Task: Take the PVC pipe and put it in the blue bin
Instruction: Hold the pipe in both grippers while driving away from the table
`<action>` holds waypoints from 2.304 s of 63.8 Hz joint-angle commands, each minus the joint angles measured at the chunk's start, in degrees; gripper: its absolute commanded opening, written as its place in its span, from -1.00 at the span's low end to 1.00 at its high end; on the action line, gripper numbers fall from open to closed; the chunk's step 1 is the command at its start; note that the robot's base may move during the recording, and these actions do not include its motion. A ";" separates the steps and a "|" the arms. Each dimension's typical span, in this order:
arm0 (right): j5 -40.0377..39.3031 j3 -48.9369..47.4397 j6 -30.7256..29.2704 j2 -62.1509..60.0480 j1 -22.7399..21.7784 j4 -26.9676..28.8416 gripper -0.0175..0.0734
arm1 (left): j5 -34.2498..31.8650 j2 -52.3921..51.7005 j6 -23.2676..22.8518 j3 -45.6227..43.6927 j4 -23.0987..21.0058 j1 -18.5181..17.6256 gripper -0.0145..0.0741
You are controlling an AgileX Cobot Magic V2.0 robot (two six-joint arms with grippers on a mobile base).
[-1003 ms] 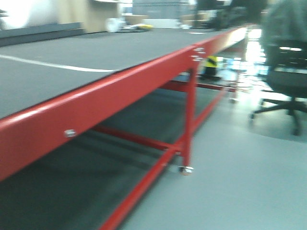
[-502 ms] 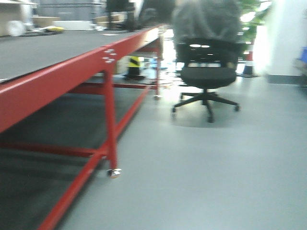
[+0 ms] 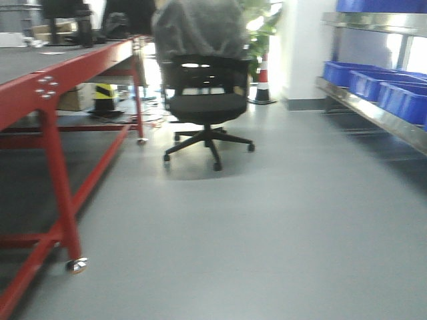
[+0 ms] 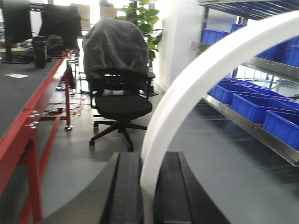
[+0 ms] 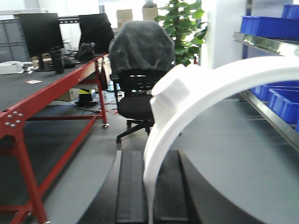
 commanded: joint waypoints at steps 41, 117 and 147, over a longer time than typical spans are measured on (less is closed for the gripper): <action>-1.05 0.10 -0.59 -0.28 0.12 -0.59 -0.98 | -1.69 -0.19 -0.57 -0.39 -0.39 -0.29 -0.92; -1.05 0.10 -0.59 -0.28 0.12 -0.59 -0.98 | -1.69 -0.19 -0.57 -0.39 -0.39 -0.29 -0.92; -1.05 0.10 -0.59 -0.28 0.12 -0.59 -0.98 | -1.69 -0.19 -0.57 -0.39 -0.39 -0.29 -0.92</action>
